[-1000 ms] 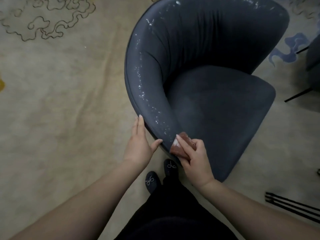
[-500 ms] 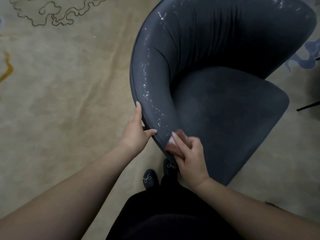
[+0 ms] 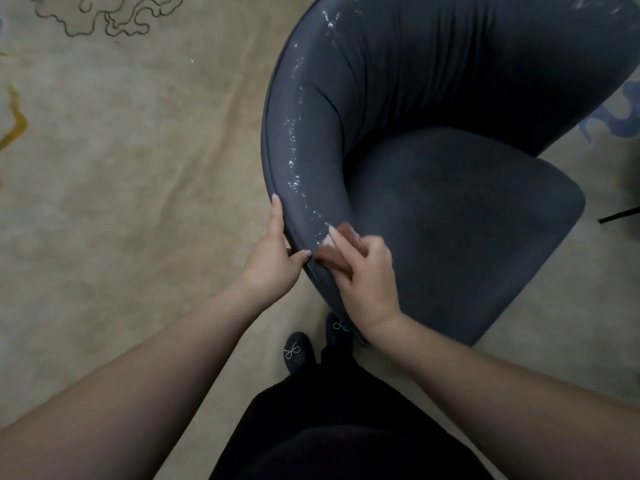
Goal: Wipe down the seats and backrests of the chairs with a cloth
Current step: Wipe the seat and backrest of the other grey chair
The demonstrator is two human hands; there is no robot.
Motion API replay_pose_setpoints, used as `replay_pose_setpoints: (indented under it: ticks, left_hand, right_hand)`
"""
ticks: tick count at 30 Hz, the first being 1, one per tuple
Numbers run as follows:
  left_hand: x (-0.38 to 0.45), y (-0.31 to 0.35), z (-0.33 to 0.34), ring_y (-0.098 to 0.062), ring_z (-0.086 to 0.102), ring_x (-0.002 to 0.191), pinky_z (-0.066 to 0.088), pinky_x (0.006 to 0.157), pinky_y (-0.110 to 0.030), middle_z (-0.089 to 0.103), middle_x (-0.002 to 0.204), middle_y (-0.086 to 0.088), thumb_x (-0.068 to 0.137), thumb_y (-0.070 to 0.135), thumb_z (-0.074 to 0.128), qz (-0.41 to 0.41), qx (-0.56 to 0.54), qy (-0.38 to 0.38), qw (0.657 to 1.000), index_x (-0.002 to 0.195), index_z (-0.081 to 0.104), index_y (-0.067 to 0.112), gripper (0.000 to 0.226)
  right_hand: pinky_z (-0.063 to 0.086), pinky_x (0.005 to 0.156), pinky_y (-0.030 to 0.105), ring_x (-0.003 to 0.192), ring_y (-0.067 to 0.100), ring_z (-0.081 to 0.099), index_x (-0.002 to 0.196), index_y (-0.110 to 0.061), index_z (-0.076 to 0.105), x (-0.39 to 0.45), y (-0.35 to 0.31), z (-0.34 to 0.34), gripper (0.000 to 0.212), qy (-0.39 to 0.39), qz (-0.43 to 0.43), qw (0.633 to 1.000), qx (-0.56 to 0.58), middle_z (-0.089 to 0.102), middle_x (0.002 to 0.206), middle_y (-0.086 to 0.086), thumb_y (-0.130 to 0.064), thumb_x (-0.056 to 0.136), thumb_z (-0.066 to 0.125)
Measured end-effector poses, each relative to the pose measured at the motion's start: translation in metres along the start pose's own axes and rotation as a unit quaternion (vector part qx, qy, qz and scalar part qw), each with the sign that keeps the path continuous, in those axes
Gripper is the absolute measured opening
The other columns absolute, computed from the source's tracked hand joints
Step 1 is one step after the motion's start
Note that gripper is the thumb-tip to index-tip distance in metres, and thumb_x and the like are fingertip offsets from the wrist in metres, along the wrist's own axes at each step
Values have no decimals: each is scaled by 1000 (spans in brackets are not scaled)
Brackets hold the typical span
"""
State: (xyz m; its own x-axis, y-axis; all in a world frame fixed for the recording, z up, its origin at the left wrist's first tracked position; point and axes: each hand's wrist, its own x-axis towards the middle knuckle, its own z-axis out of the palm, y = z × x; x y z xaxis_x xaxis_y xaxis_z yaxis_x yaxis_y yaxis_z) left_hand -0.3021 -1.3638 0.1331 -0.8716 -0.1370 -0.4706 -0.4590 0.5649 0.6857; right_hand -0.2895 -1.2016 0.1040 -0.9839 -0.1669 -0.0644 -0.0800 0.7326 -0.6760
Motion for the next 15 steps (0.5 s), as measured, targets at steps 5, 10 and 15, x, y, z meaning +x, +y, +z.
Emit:
replay_pose_setpoints:
  ticks: [5,10,15]
  left_hand:
    - [2,-1,-2,-19,69,91,51,93,-44,35,149,15,90,8,62,-13,-57,-11,998,150,-14,40,102]
    - [4,0,-6,-24,69,92,52,89,-46,37,150,11,91,9,60,-26,-55,-20,998,147,-16,45,101]
    - [6,1,-9,-25,67,98,53,89,-45,39,150,7,93,10,55,-42,-80,-21,996,148,-9,48,93]
  right_hand:
    - [48,81,48,95,30,47,135,-42,52,-13,4,-6,61,-9,0,1000,7,44,103,5,-18,81,66]
    - [49,77,48,92,30,48,132,-40,56,-33,4,-6,62,-10,-17,1000,6,46,102,7,-18,77,73]
    - [42,84,41,102,28,41,136,-46,49,37,-20,2,61,-31,-13,999,-33,43,112,6,-24,83,68]
